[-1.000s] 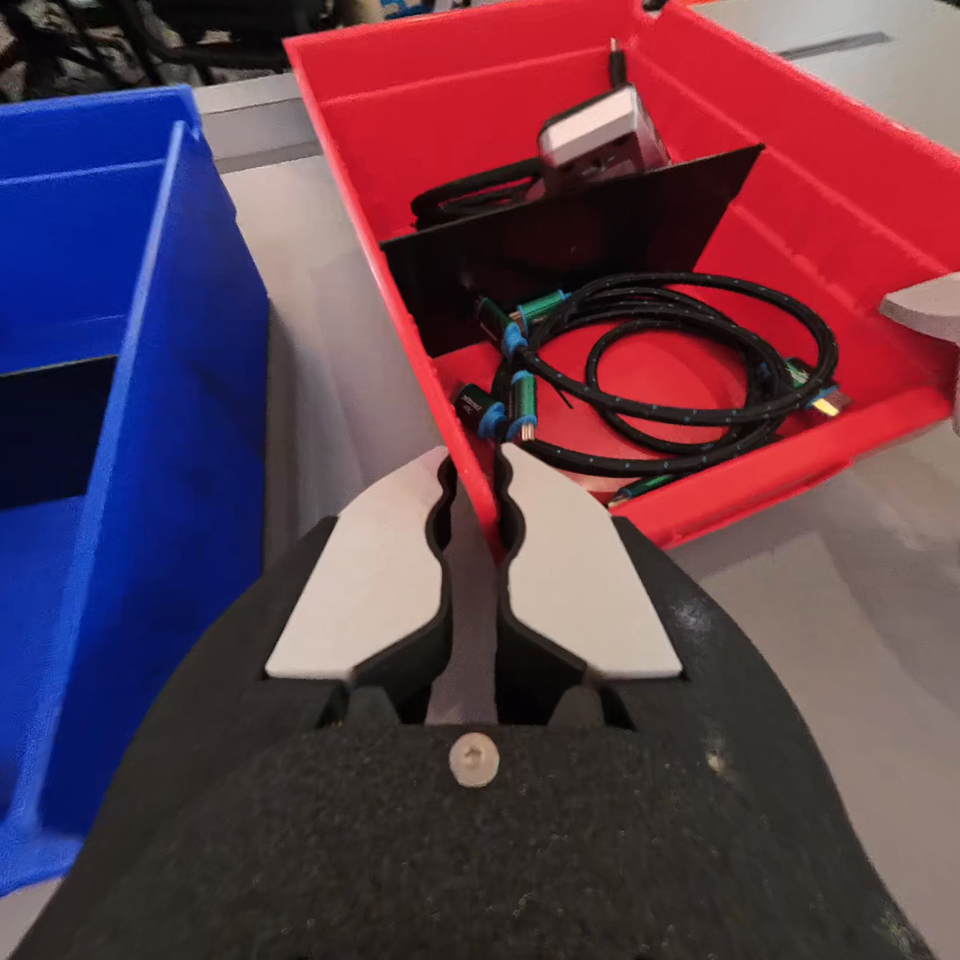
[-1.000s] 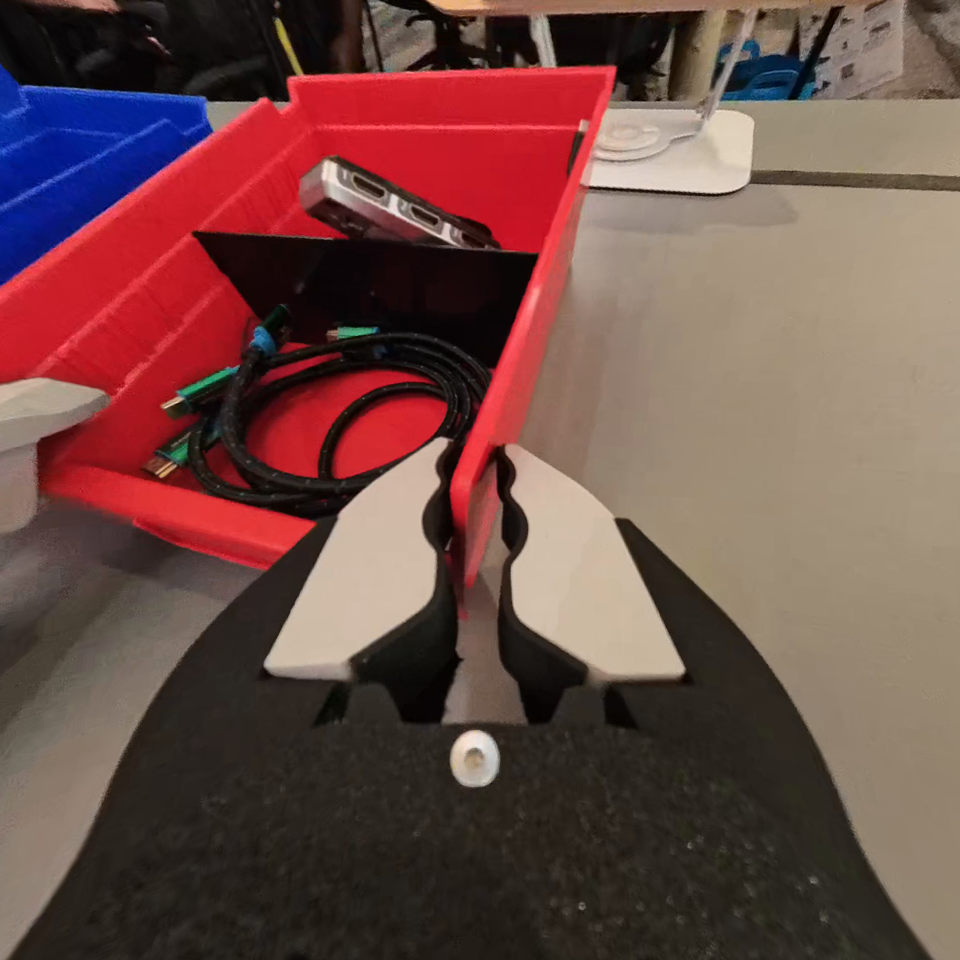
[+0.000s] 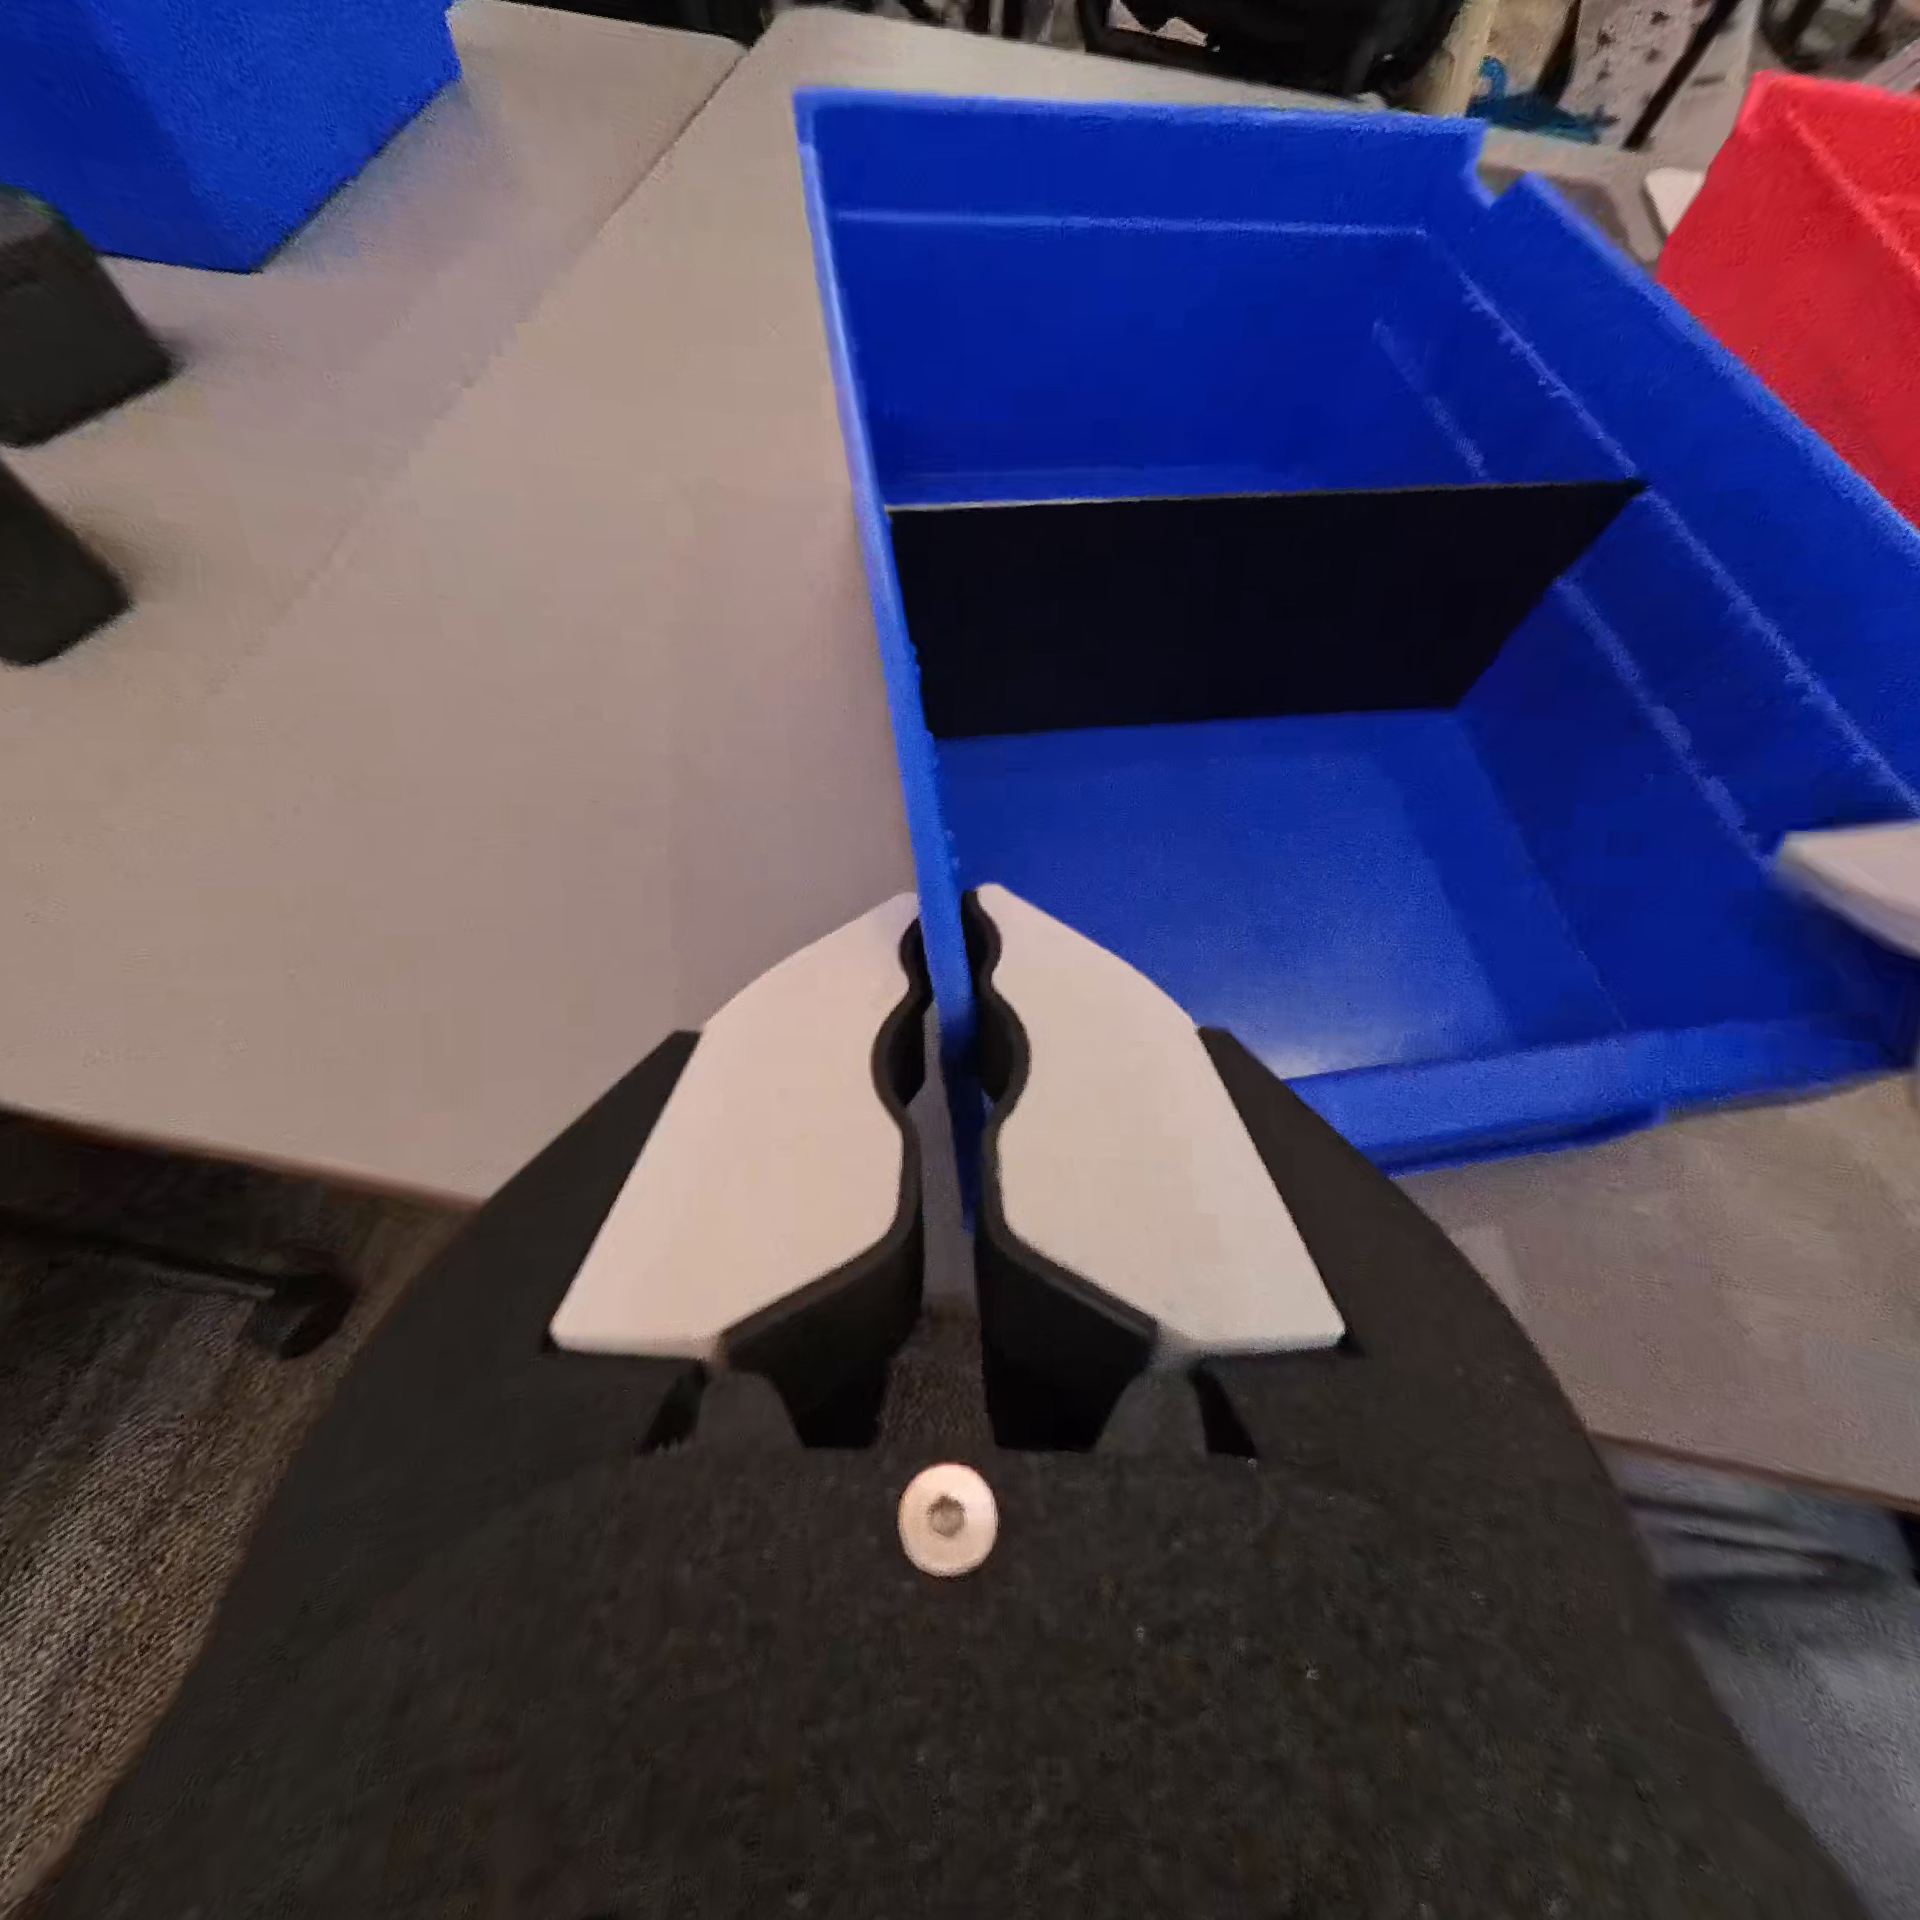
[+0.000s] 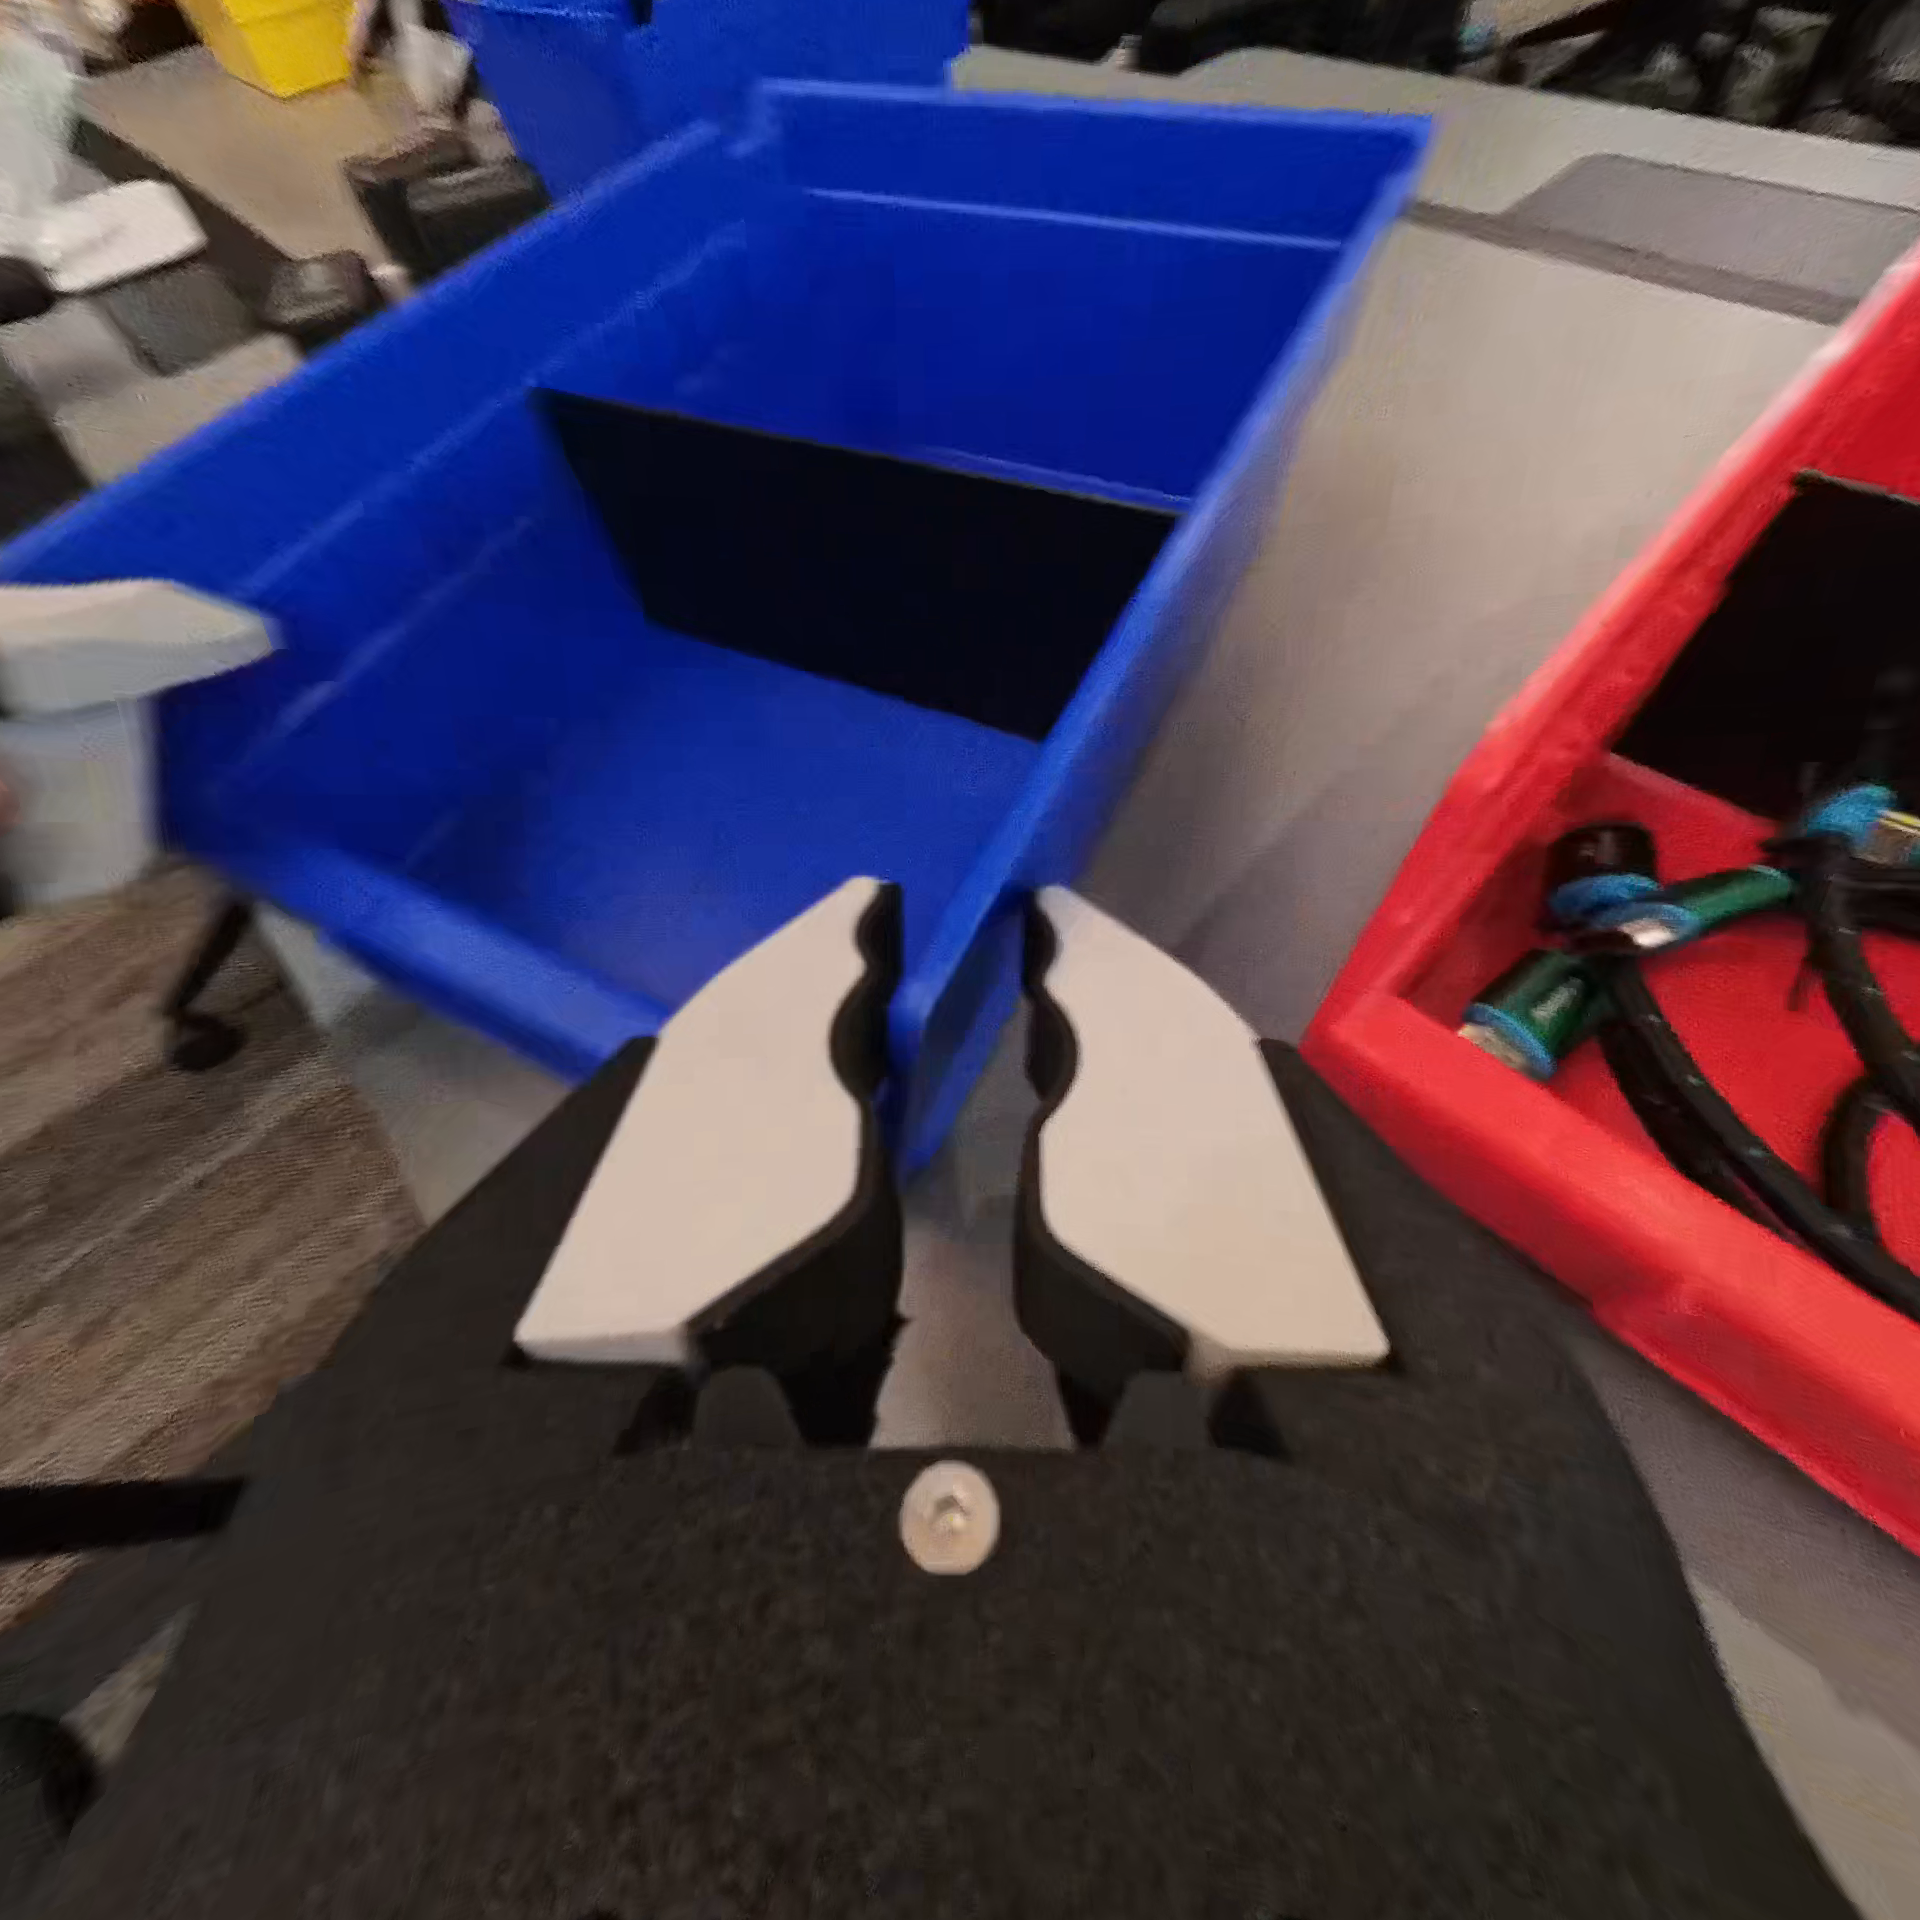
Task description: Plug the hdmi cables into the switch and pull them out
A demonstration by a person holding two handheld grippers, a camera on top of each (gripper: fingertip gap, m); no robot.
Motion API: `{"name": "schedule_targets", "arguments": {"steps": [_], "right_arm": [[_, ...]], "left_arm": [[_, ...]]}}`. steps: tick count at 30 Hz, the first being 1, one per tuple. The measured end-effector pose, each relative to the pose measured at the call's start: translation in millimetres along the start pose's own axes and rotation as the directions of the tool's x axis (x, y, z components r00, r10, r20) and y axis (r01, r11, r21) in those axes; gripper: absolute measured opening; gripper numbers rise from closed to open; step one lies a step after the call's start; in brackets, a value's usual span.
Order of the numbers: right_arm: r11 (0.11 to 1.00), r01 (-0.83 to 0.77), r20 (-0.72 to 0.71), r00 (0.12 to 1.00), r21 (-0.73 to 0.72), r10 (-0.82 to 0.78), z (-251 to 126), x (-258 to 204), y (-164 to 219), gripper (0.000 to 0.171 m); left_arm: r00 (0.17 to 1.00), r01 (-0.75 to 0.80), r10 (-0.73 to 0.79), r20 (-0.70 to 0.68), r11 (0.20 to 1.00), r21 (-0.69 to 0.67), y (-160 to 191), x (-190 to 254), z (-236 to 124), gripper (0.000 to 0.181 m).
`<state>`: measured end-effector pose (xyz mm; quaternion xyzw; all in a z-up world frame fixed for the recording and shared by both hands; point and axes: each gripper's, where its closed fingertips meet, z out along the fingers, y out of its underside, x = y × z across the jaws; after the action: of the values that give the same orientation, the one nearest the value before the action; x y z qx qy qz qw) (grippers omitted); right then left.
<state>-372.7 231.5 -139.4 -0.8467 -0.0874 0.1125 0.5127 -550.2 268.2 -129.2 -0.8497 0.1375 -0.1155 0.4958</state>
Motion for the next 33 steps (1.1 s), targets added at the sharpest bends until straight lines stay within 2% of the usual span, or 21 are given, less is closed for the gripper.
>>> {"name": "schedule_targets", "arguments": {"steps": [2, 4, 8, 12, 14, 16, 18, 21, 25, 28, 31, 33], "right_arm": [[0.999, 0.03, 0.015, 0.999, -0.019, -0.029, -3.5, -4.7, -0.2, 0.014], [1.0, -0.003, 0.03, 1.0, -0.001, 0.003, -16.0, -11.3, -8.6, 0.008], [0.973, 0.029, -0.042, 0.999, 0.231, -0.02, -79.3, 12.8, -70.3, 0.007], [0.917, 0.124, -0.246, 0.969, 0.379, -0.03, -170.9, 89.5, -130.5, 0.008], [0.905, 0.162, -0.383, 0.924, 0.393, 0.001, -221.4, 148.6, -140.8, 0.007], [0.911, 0.173, -0.508, 0.86, 0.376, 0.046, -272.8, 212.2, -134.5, 0.007], [0.935, 0.151, -0.605, 0.792, 0.321, 0.079, -316.8, 273.0, -113.2, 0.006], [0.965, 0.022, -0.664, 0.73, 0.26, 0.162, -365.7, 348.4, -59.8, 0.006], [0.979, -0.111, -0.722, 0.661, 0.173, 0.203, -406.6, 425.5, 22.3, 0.007], [0.981, -0.166, -0.695, 0.695, 0.095, 0.185, -416.3, 476.7, 79.0, 0.008], [0.966, -0.247, -0.602, 0.761, 0.073, 0.24, -414.7, 515.6, 122.3, 0.008], [0.959, -0.276, -0.601, 0.757, 0.062, 0.256, -417.9, 527.4, 145.2, 0.006]], "left_arm": [[0.996, -0.032, 0.026, 0.084, 0.997, 0.065, 0.7, 4.3, -33.3, 0.004], [0.976, -0.116, 0.092, 0.195, 0.986, 0.118, -13.7, 15.0, -66.8, 0.004], [0.958, -0.242, 0.183, 0.223, 0.929, 0.28, -82.0, 65.1, -105.7, 0.005], [0.962, -0.267, 0.265, 0.067, 0.862, 0.431, -156.8, 164.6, -99.6, 0.006], [0.954, -0.222, 0.291, -0.072, 0.845, 0.486, -181.0, 237.7, -82.6, 0.006], [0.937, -0.159, 0.285, -0.201, 0.862, 0.481, -189.6, 317.9, -60.0, 0.005], [0.906, -0.166, 0.313, -0.284, 0.882, 0.442, -182.5, 395.7, -38.1, 0.005], [0.839, -0.18, 0.344, -0.421, 0.906, 0.382, -156.1, 496.5, -11.6, 0.005], [0.757, -0.246, 0.355, -0.548, 0.932, 0.265, -91.3, 598.6, 23.8, 0.006], [0.719, -0.345, 0.399, -0.569, 0.916, 0.207, -38.3, 650.2, 46.2, 0.008], [0.688, -0.373, 0.394, -0.61, 0.912, 0.169, -4.7, 681.1, 48.0, 0.014], [0.645, -0.385, 0.351, -0.679, 0.916, 0.108, 21.1, 696.6, 46.0, 0.02]]}}
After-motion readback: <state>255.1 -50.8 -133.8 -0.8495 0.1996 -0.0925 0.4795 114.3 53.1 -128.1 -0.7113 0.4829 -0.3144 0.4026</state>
